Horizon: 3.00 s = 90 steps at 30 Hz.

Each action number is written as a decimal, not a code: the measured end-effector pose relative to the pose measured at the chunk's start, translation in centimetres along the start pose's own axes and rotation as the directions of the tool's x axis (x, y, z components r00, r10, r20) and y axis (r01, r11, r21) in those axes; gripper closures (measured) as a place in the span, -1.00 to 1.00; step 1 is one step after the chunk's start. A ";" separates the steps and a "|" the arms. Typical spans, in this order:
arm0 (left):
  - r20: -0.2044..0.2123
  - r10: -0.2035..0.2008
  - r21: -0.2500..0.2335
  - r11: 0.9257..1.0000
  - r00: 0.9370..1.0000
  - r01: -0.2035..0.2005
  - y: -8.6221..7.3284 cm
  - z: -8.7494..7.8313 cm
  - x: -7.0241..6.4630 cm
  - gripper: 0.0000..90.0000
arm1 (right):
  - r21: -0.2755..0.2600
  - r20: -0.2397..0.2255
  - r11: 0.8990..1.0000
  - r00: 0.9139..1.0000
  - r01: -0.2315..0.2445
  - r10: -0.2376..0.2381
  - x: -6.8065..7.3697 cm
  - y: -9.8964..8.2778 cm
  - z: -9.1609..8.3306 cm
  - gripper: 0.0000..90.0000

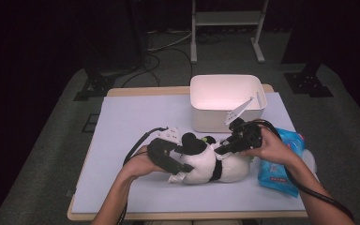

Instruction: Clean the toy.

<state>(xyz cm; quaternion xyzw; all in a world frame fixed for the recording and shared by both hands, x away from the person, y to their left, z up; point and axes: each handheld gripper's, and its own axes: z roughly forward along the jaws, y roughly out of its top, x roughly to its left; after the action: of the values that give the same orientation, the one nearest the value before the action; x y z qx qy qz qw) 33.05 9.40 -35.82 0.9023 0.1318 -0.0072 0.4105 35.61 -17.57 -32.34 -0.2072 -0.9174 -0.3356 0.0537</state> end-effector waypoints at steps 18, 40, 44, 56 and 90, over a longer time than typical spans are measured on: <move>-0.003 0.013 -0.013 1.000 1.000 -0.013 -0.1 0.1 0.0 -0.32 | -0.006 0.034 0.999 0.999 0.034 -0.033 0.5 1.0 -1.3 0.73; -0.004 -0.013 -0.017 1.000 1.000 0.013 -1.0 -0.6 0.5 -0.32 | -0.009 0.021 0.999 0.999 0.035 -0.034 0.6 1.0 -1.2 0.73; -0.008 -0.012 -0.013 1.000 1.000 0.012 -1.1 -0.9 0.6 -0.32 | -0.003 0.010 0.998 0.998 0.064 -0.064 1.1 2.4 -0.3 0.73; -0.005 -0.024 -0.018 1.000 1.000 0.024 -1.8 -1.0 0.9 -0.33 | 0.047 0.042 0.998 0.998 0.052 -0.054 0.5 2.5 0.3 0.73; -0.010 0.003 -0.029 1.000 1.000 -0.003 -1.4 -0.8 0.4 -0.33 | 0.106 0.111 0.994 0.994 -0.002 -0.010 -0.5 1.5 -1.1 0.72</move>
<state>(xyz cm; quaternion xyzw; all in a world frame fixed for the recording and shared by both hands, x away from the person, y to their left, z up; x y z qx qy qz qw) 33.06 10.93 -36.37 0.8964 0.1325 -0.0003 0.4229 36.66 -17.44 -30.72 -0.2207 -0.9358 -0.2744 0.0129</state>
